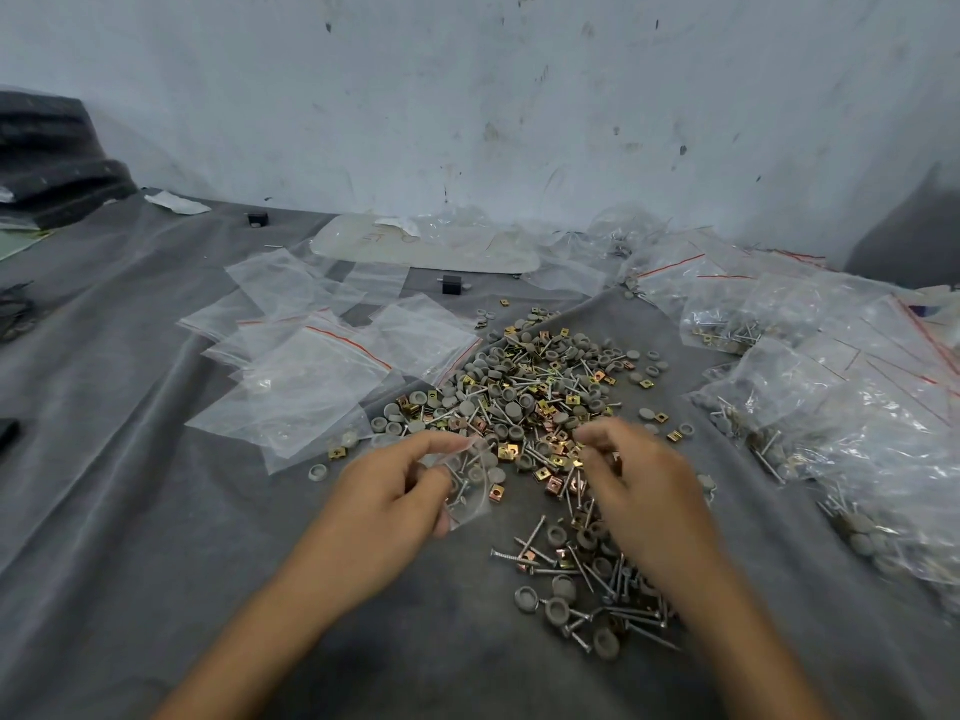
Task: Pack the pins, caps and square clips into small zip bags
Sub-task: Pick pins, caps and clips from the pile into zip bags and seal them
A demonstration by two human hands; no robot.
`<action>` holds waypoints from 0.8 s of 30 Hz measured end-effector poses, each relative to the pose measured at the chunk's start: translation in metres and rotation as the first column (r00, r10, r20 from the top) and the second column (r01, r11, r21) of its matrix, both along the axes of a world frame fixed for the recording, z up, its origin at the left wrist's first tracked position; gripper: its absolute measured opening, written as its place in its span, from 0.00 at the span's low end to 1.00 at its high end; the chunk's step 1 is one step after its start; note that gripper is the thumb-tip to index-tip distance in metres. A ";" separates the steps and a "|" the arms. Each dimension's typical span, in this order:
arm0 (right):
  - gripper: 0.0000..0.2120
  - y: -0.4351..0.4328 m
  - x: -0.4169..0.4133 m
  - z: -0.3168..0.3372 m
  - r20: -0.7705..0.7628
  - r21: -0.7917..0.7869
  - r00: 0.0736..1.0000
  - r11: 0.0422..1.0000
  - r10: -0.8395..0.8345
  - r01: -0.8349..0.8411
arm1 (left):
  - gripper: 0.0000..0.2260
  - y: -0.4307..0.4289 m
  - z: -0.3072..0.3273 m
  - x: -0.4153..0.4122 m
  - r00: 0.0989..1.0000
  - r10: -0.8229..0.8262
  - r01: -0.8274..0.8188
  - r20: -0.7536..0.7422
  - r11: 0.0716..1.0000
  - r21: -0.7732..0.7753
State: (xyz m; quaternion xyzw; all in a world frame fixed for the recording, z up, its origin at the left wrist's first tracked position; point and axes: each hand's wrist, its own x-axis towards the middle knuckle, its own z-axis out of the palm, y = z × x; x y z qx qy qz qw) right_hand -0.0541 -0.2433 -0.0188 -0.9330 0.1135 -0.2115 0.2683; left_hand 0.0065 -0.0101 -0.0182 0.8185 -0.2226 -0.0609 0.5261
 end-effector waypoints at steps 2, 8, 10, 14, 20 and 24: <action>0.10 -0.009 0.001 -0.005 -0.131 -0.077 0.991 0.997 0.003 -0.014 | 0.14 -0.001 0.000 0.000 1.000 0.001 -0.001 0.002 1.000 0.004; 0.13 0.011 0.018 -0.013 -0.156 -0.175 0.988 0.983 0.019 -0.047 | 0.13 0.000 0.000 -0.001 1.000 -0.014 0.014 0.006 1.000 -0.009; 0.17 0.018 0.024 -0.015 -0.201 -0.237 0.980 0.971 -0.006 -0.043 | 0.13 0.000 0.000 -0.001 1.000 -0.011 0.011 0.000 1.000 -0.023; 0.11 0.024 0.024 -0.015 -0.209 -0.328 0.978 0.943 -0.011 -0.060 | 0.12 0.000 -0.001 -0.001 1.000 -0.006 0.006 -0.006 0.999 -0.032; 0.06 0.028 0.017 -0.012 -0.251 -0.342 0.968 0.936 -0.004 -0.085 | 0.12 0.000 -0.003 0.001 1.000 -0.005 0.005 0.003 1.000 -0.016; 0.04 0.032 0.012 -0.013 -0.247 -0.334 0.968 0.935 0.034 -0.118 | 0.13 0.000 -0.004 0.001 1.000 -0.017 0.017 -0.003 1.000 -0.015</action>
